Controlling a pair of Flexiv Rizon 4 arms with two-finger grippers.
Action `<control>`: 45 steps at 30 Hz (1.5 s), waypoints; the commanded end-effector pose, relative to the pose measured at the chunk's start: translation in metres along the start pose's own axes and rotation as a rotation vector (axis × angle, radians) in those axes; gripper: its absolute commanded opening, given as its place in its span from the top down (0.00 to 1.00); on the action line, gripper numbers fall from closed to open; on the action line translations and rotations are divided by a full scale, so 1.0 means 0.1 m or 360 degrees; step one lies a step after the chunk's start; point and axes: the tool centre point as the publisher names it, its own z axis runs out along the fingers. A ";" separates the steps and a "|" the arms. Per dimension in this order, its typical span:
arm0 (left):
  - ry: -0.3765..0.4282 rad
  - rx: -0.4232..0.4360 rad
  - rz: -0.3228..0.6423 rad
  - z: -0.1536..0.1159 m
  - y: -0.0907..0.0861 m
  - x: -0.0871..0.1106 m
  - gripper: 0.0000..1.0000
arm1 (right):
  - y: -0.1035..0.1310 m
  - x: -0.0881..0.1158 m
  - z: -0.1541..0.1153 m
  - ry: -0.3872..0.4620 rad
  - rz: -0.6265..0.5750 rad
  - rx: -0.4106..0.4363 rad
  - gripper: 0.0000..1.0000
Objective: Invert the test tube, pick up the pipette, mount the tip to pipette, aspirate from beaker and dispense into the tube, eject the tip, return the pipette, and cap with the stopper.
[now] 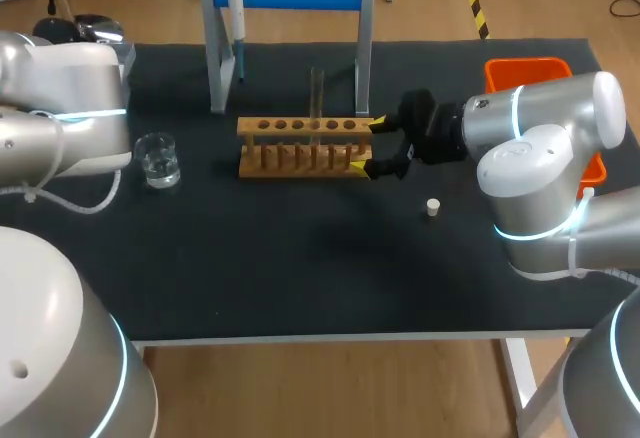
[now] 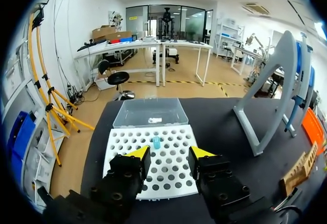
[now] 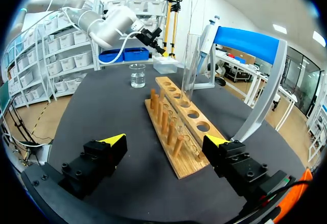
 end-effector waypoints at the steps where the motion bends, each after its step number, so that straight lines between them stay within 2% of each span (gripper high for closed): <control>1: -0.0008 0.0003 -0.0004 0.08 -0.01 -0.02 0.53 | -0.01 0.00 -0.01 0.0004 0.0000 -0.0005 0.00; 4: -0.0014 0.0004 -0.0006 0.10 -0.03 -0.04 0.55 | -0.01 0.00 -0.01 0.0004 0.0000 -0.0005 0.00; 8: -0.0021 0.0006 -0.0004 0.11 -0.05 -0.06 0.61 | -0.01 0.00 -0.01 0.0004 0.0000 -0.0005 0.00; 20: -0.0028 0.0006 -0.0002 0.16 -0.08 -0.09 0.60 | -0.01 0.00 -0.01 0.0004 0.0000 -0.0005 0.00; 32: -0.0031 0.0012 -0.0011 0.21 -0.12 -0.10 0.65 | -0.01 0.00 -0.01 0.0004 0.0000 -0.0005 0.00; 45: -0.0041 0.0000 -0.0020 0.25 -0.11 -0.13 0.66 | -0.01 0.00 -0.01 0.0004 0.0000 -0.0005 0.00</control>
